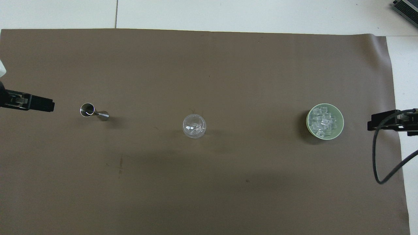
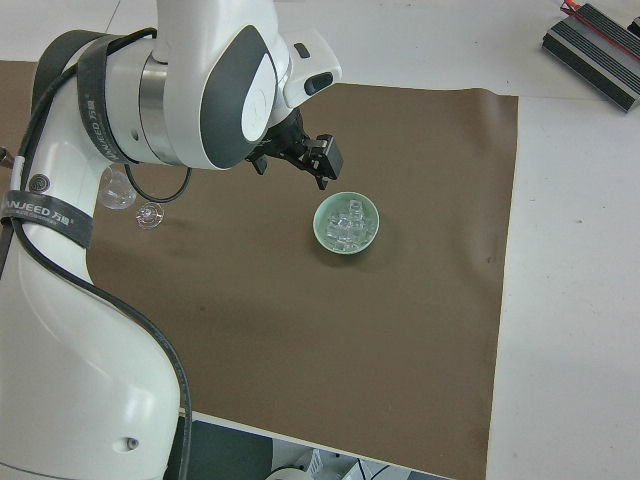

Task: Pour wine and add ice with both arms

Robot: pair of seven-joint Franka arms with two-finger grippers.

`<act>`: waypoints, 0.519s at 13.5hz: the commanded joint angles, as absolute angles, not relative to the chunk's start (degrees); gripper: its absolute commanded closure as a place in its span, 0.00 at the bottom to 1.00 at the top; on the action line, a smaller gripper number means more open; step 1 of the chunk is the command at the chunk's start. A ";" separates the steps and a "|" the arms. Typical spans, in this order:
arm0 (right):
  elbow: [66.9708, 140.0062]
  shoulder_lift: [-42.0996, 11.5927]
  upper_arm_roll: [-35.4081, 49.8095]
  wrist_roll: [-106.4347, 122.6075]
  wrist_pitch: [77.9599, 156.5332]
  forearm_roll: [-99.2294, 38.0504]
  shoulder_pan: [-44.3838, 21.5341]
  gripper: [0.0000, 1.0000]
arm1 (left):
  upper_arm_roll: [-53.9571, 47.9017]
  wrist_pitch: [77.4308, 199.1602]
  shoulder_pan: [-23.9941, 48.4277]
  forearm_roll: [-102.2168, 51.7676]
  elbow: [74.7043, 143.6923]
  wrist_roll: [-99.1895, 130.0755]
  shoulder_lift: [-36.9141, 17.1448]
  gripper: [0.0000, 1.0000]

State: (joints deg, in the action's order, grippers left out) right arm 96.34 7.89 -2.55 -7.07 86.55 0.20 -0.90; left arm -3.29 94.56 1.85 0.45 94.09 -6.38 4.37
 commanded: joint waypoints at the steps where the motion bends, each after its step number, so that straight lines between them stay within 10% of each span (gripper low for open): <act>1: 96.33 8.44 -2.55 -5.36 85.69 -0.70 -0.62 0.00 | -3.52 94.13 1.32 0.70 95.36 -6.59 5.71 0.00; 7: 96.33 8.44 -2.55 -5.36 85.69 -0.70 -0.62 0.00 | -4.31 91.67 2.20 0.70 95.19 -5.11 5.71 0.00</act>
State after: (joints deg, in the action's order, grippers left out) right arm 96.34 7.89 -2.55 -7.07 86.55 0.20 -0.90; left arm -4.28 92.94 1.95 0.45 94.10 -6.18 4.39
